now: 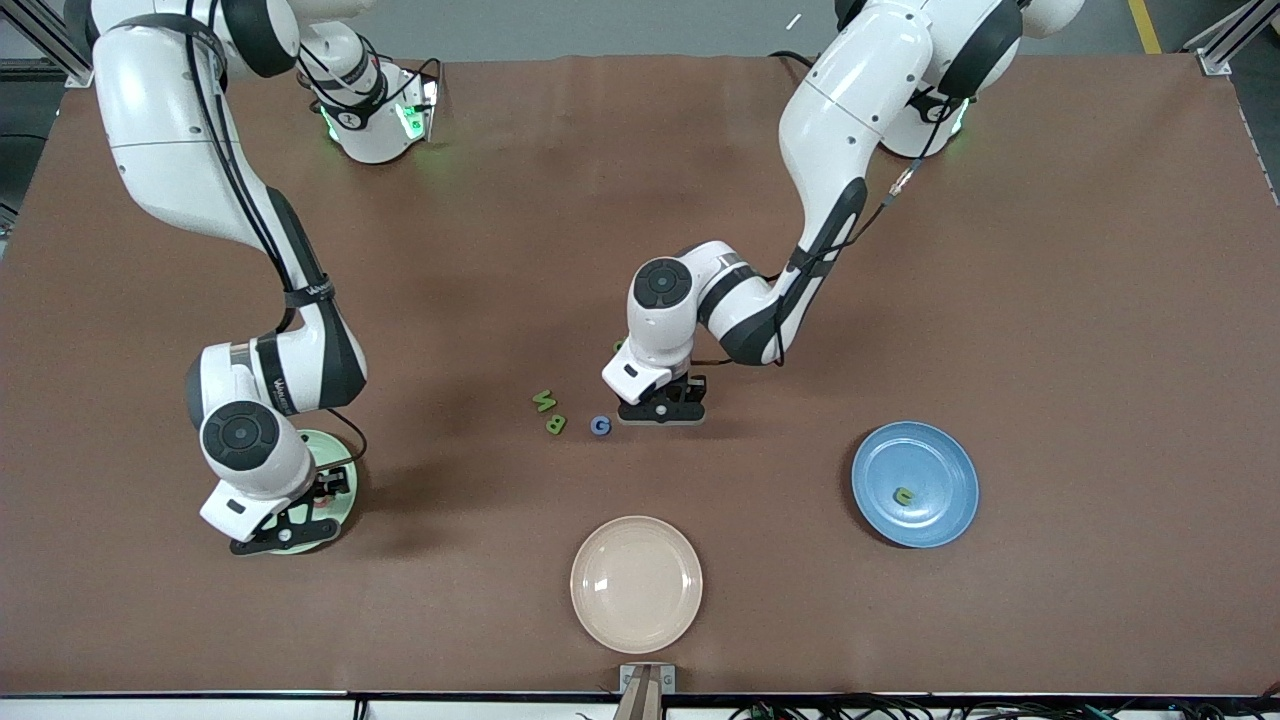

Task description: Sort upper and lower case letters into plates

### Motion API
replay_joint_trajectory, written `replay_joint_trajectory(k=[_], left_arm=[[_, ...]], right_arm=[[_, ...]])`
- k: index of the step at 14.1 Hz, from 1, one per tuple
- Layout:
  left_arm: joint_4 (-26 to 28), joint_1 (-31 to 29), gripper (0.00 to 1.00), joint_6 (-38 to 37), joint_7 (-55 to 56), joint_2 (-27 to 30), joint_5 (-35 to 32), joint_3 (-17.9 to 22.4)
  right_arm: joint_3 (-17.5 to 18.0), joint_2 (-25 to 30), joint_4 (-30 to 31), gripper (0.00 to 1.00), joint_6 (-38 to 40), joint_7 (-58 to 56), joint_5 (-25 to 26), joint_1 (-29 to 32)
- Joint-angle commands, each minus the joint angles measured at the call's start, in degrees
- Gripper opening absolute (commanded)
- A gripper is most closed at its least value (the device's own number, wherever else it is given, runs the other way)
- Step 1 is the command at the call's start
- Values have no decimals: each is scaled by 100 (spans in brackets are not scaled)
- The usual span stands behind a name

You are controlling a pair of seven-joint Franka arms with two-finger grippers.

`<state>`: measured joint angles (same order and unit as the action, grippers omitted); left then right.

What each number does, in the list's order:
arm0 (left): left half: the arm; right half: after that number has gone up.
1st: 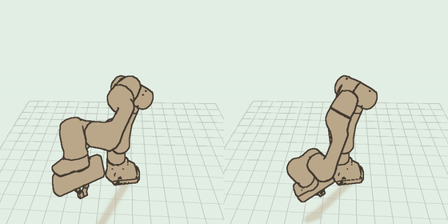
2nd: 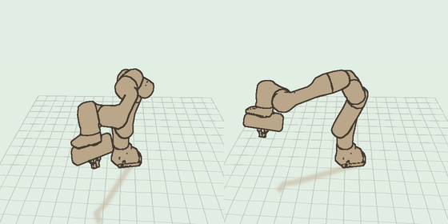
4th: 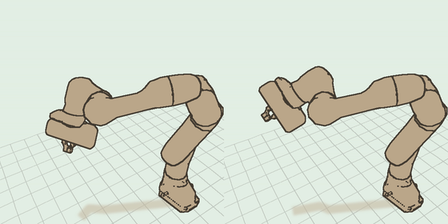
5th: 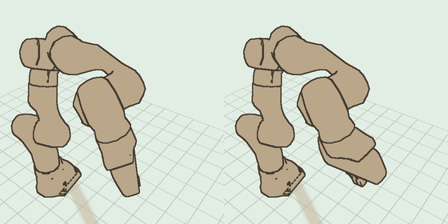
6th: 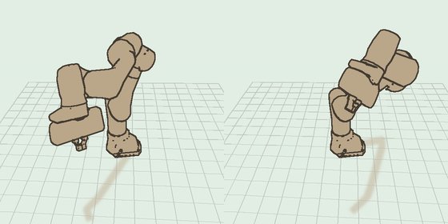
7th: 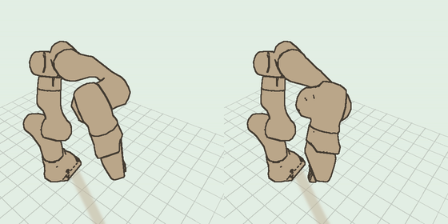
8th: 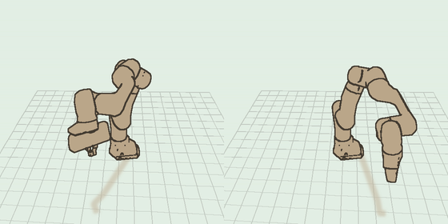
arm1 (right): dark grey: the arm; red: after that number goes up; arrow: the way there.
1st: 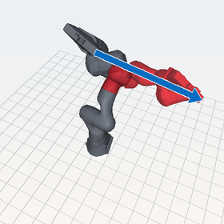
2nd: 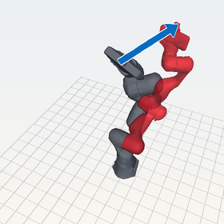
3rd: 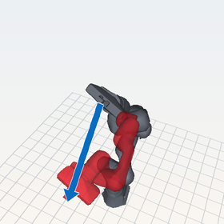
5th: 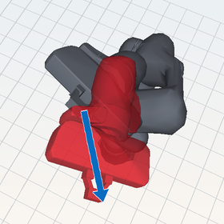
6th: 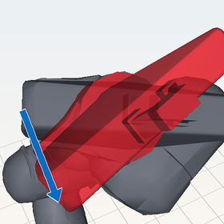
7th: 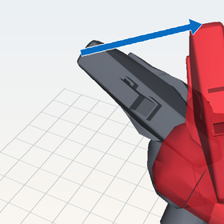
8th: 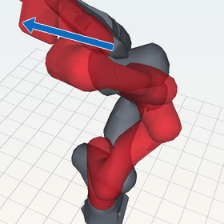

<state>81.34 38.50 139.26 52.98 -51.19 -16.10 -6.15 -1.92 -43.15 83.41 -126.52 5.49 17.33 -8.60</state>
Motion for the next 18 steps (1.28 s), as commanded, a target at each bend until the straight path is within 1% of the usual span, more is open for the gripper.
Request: replay_joint_trajectory(k=[1, 2, 3, 4, 5, 6, 8, 9, 11, 12, 14, 17, 18], left_arm=[[-21, 44, 52, -48, 10, -13, -86, 61], [-21, 44, 46, -48, 19, -13, -78, 44], [22, 44, 33, -48, 28, -5, -78, 44], [153, 44, 16, -48, 80, 21, -78, 44], [242, 35, 6, -56, 141, 30, -69, 44], [286, 17, 2, -56, 159, 39, -69, 70], [252, -149, 1, -292, 160, 153, -69, 131], [234, -324, 1, -329, 142, 284, -69, 193], [234, -876, 0, -373, 20, 574, -104, 202], [216, -1114, 0, -442, -242, 662, -104, 202], [199, -1527, 1, -461, -603, 698, -104, 219], [199, -2151, 2, -461, -1025, 698, -113, 237], [216, -2319, 4, -469, -1123, 698, -113, 237]], right_arm=[[139, 96, 87, 82, 196, 259, -912, -194], [139, 105, 87, 82, 294, 338, -1238, -308], [139, 122, 87, 85, 347, 417, -1546, -457], [139, 122, 131, 88, 373, 496, -1697, -624], [165, 122, 157, 89, 356, 497, -1768, -843], [209, 122, 175, 89, 339, 505, -1794, -1080], [227, 122, 254, 89, 286, 532, -1812, -1433], [227, 122, 281, 89, 277, 593, -1899, -1591], [218, 87, 290, 91, 268, 593, -1953, -1899], [210, 79, 359, 92, 251, 576, -1944, -2022], [210, 87, 578, 92, 85, 567, -1944, -2163], [210, 87, 1044, 92, -521, 593, -1944, -2234], [210, 87, 1106, 91, -636, 602, -1953, -2234]])
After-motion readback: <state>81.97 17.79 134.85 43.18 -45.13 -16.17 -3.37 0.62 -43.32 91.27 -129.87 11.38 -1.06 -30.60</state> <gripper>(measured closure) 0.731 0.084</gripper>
